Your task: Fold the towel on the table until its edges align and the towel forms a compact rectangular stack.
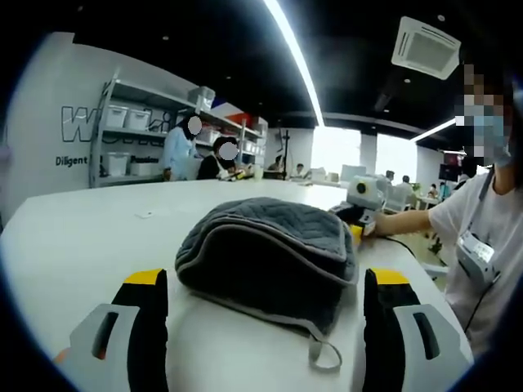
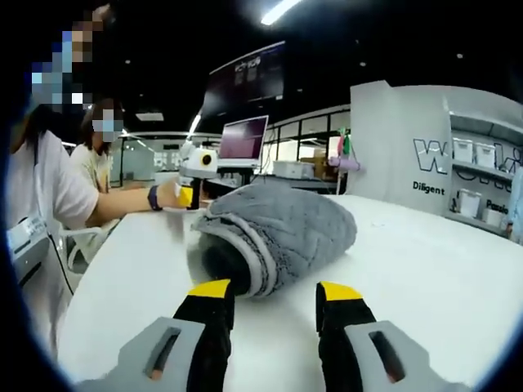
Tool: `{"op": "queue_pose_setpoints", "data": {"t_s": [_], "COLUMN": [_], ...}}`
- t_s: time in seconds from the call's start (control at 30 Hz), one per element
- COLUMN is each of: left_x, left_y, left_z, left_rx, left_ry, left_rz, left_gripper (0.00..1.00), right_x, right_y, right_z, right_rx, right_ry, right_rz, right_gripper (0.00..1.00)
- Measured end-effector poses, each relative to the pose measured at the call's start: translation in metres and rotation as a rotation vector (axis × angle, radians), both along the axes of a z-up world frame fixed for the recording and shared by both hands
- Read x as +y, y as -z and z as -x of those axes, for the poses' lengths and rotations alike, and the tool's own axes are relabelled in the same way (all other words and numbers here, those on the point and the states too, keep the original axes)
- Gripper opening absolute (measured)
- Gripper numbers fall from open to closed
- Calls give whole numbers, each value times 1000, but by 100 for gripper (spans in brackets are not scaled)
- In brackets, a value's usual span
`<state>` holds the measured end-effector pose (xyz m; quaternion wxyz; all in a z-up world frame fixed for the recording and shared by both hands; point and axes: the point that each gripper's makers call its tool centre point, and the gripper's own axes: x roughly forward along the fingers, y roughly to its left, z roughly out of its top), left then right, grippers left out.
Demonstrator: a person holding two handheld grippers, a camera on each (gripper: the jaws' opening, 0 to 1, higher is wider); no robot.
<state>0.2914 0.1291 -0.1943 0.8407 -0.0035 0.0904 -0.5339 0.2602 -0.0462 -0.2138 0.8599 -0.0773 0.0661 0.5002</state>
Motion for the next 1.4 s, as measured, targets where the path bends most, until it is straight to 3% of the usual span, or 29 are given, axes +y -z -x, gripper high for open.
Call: {"op": "queue_pose_setpoints", "data": {"t_s": [0.2,0.33,0.47,0.93,1.4], "left_x": [-1,0,0,0,-2], "left_y": [1,2,3,4,6], "left_z": [1,-1,-1,0,0], "left_rx": [2,5,8,15,24], "left_ry": [3,0,-2,-2,3], "left_rz": [-2,-5,-4,-3,-3], "left_gripper": [98,98,98,98,97], "right_x": [2,2,-2,-28,-50], "right_y": [2,6,4,1,0], "right_z": [-1,0,-4,-43,-88], "right_rx": [36,56,58,129,138], "right_ry": [-5,-18,-5,91,94], "right_rz": [-7,3,-7,-94,-118], "right_gripper": [25,10,7,2,1]}}
